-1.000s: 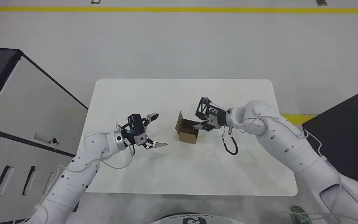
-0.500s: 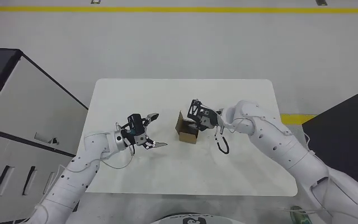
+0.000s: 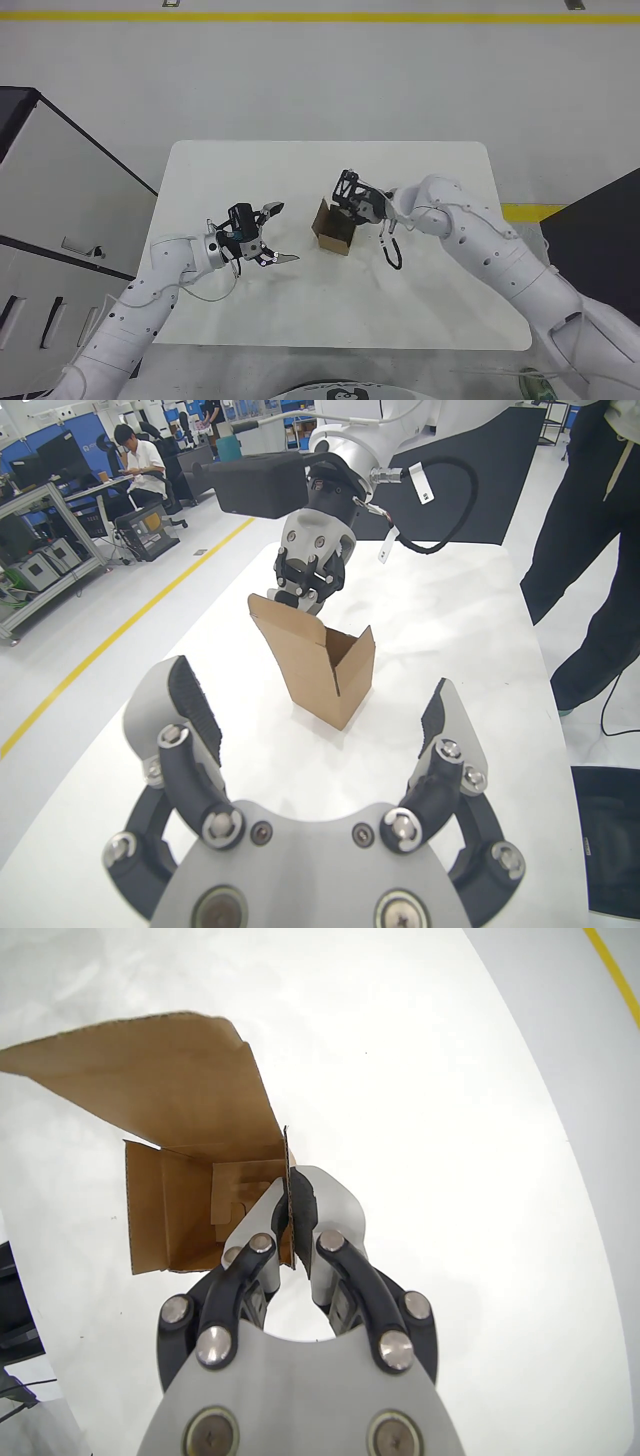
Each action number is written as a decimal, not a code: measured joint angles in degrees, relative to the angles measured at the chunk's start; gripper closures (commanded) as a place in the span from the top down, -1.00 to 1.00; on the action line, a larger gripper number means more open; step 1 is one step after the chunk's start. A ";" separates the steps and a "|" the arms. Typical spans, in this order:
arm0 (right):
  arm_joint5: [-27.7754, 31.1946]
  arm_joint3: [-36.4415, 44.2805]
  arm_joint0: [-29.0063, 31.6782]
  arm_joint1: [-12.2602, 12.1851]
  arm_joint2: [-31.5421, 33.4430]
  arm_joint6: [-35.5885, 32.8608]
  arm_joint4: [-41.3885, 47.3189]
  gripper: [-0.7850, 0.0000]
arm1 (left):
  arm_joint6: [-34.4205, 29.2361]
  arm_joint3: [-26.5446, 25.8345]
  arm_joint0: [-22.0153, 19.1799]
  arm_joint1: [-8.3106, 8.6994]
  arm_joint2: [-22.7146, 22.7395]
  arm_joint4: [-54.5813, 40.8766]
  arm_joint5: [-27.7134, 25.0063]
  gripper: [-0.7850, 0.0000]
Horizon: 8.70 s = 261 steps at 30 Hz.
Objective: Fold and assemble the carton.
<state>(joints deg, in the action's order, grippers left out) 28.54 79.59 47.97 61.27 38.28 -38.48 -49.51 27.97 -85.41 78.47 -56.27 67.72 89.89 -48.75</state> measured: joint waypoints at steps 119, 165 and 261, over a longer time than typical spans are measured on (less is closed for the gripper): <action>-32.47 22.34 40.47 -0.51 34.78 15.50 41.12 1.00 | -4.57 -0.48 -0.13 -0.65 -0.96 -8.52 -1.14 1.00; -5.19 -2.79 28.70 0.08 33.17 -6.64 56.52 -1.00 | -24.33 13.97 -15.88 -10.39 -21.90 -39.04 15.08 -1.00; -5.07 -6.04 19.51 1.70 23.90 -2.48 34.75 -1.00 | -24.09 22.76 -18.42 -18.26 -24.34 -32.53 13.32 -1.00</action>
<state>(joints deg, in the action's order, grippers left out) 23.47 73.55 67.49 62.97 62.19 -40.96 -14.76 3.88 -62.65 60.05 -74.52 43.38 57.36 -35.43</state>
